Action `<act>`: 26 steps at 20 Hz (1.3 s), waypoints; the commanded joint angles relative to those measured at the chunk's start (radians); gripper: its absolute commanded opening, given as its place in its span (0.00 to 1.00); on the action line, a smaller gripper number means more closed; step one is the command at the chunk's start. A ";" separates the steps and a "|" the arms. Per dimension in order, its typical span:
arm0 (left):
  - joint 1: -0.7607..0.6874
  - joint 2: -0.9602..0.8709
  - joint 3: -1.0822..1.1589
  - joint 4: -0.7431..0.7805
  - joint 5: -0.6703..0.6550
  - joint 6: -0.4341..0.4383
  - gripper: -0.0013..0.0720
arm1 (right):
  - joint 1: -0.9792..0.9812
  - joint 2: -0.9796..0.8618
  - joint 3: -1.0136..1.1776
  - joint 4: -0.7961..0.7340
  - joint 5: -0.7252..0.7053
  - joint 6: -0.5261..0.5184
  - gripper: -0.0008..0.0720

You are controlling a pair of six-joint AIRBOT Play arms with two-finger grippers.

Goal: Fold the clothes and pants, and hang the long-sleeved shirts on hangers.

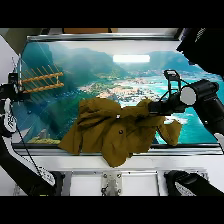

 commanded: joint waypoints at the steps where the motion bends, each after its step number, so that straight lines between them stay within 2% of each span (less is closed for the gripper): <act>1: -0.011 0.033 0.001 0.003 0.000 -0.003 0.03 | 0.001 0.000 0.000 0.001 0.000 0.000 0.03; 10: -0.024 0.264 0.001 0.000 -0.143 -0.005 0.03 | 0.001 0.000 0.000 0.001 0.000 0.000 0.03; 15: -0.101 0.416 0.000 -0.011 -0.224 0.022 0.04 | 0.001 0.000 0.000 0.001 0.000 0.000 0.03; 17: -0.143 0.492 0.000 -0.140 -0.264 0.138 0.03 | 0.001 0.000 0.000 0.001 0.000 0.000 0.03; 18: -0.165 0.533 0.000 -0.246 -0.293 0.235 0.04 | 0.001 0.000 0.000 0.001 0.000 0.000 0.03; 23: -0.270 0.773 -0.154 -0.752 -0.404 0.843 0.03 | 0.001 0.000 0.000 0.001 0.000 0.000 0.03; 25: -0.297 0.837 -0.229 -0.891 -0.498 1.027 0.03 | 0.001 0.000 0.000 0.002 0.000 0.000 0.03; 26: -0.309 0.859 -0.263 -0.919 -0.550 1.085 0.03 | 0.001 0.000 0.000 0.006 0.000 0.000 0.03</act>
